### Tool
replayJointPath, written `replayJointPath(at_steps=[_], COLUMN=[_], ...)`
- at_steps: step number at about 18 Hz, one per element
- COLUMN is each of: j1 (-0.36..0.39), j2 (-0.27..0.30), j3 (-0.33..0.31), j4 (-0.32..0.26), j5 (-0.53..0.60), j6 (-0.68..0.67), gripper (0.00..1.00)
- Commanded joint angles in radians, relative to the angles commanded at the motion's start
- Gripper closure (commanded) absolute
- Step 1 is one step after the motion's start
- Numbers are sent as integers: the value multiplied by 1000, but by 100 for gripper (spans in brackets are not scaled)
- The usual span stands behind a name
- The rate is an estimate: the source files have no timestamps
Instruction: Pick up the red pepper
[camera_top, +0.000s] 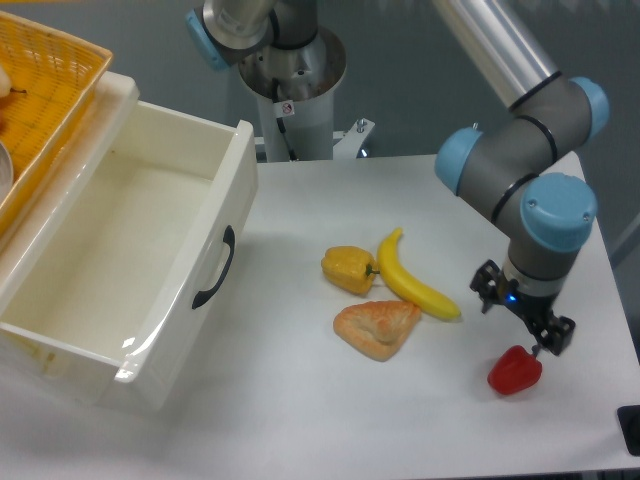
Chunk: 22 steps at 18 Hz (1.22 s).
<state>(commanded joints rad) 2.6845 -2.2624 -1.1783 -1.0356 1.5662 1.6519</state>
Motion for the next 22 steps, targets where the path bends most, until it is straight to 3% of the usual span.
replayJointPath(at_steps=[4, 12, 22], j1=[0, 2, 3], j2=[-42, -29, -54], j3=[6, -76, -72], j4=[37, 37, 66], j5=[0, 0, 0], j6=[51, 39, 39], gripper=[0, 0, 0])
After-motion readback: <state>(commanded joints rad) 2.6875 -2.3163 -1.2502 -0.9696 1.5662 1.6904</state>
